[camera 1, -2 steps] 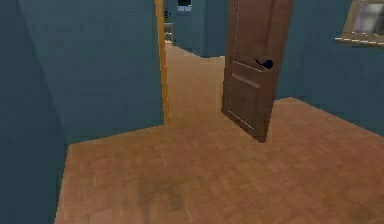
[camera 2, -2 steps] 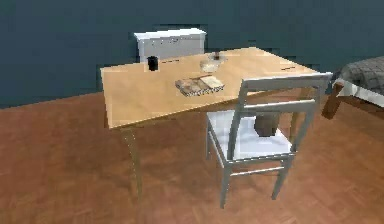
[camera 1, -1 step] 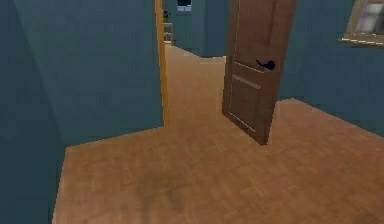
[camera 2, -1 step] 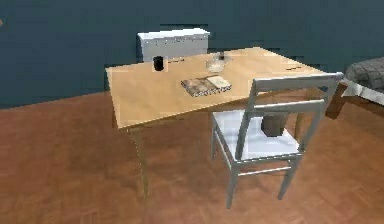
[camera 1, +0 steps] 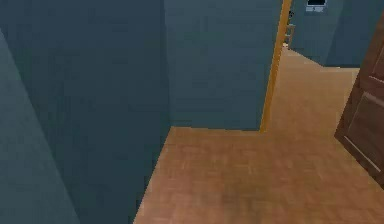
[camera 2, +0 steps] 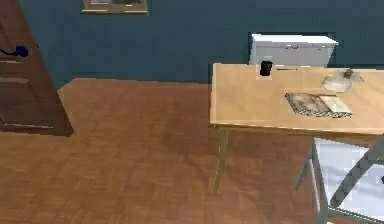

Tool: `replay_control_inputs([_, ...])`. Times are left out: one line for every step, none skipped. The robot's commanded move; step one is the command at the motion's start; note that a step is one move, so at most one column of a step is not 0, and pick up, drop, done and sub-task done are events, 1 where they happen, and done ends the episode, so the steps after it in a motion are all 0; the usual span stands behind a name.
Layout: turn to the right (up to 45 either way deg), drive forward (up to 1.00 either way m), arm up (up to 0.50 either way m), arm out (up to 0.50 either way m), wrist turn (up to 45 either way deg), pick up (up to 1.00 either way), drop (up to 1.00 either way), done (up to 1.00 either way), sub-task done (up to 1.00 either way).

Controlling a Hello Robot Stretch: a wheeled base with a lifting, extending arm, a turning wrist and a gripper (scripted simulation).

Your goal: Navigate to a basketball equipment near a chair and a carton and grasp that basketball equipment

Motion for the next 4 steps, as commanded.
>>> replay_control_inputs([0.0, 0.40, 0.00, 0.00, 0.0, 0.00, 0.00, 0.00, 0.00])
replay_control_inputs([36.0, 0.00, 0.00, 0.00, 0.0, 0.00, 0.00, 0.00, 0.00])
replay_control_inputs([0.0, 1.00, 0.00, 0.00, 0.0, 0.00, 0.00, 0.00, 0.00])
replay_control_inputs([0.0, 1.00, 0.00, 0.00, 0.0, 0.00, 0.00, 0.00, 0.00])
